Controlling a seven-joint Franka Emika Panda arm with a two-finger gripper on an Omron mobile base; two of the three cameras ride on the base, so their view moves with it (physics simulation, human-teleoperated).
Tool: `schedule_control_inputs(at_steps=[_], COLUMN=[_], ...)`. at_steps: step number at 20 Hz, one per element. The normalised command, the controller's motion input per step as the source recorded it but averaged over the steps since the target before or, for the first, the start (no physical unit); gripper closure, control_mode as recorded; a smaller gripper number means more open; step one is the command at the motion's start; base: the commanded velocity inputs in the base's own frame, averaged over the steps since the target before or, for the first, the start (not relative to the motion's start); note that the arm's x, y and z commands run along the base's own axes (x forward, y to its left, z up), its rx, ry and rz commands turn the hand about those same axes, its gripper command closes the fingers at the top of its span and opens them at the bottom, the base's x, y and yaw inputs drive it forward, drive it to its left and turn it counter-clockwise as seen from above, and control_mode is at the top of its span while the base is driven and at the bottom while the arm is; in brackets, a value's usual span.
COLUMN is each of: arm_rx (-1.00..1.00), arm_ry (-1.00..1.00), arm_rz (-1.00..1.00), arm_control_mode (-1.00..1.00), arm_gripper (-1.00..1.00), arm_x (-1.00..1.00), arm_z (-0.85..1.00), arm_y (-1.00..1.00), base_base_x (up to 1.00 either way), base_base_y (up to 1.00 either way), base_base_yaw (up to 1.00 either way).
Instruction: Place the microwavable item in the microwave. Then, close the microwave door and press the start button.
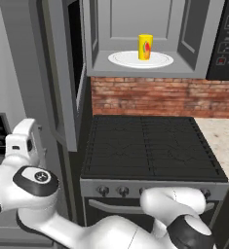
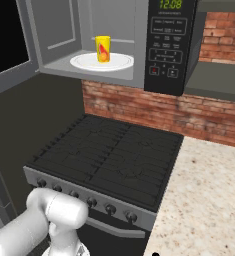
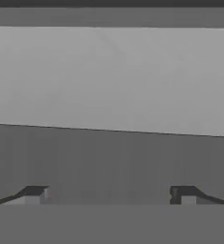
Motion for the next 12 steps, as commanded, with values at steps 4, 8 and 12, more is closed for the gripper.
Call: schedule_control_inputs(at_steps=[4,8,12], arm_rx=[0.00,0.00,0.06], arm_ry=[0.00,0.00,0.00], arm_rz=[-0.21,-0.16,-0.08], arm_control_mode=[-1.00,-1.00,-1.00], arm_gripper=[-1.00,-1.00,-1.00], arm_x=[-0.35,-0.39,-0.05], arm_z=[0.62,0.65,0.38], arm_y=[-0.91,-1.00,-1.00], base_base_x=[0.00,0.00,0.00], base_base_y=[0.00,0.00,0.00], base_base_yaw=[0.00,0.00,0.00])
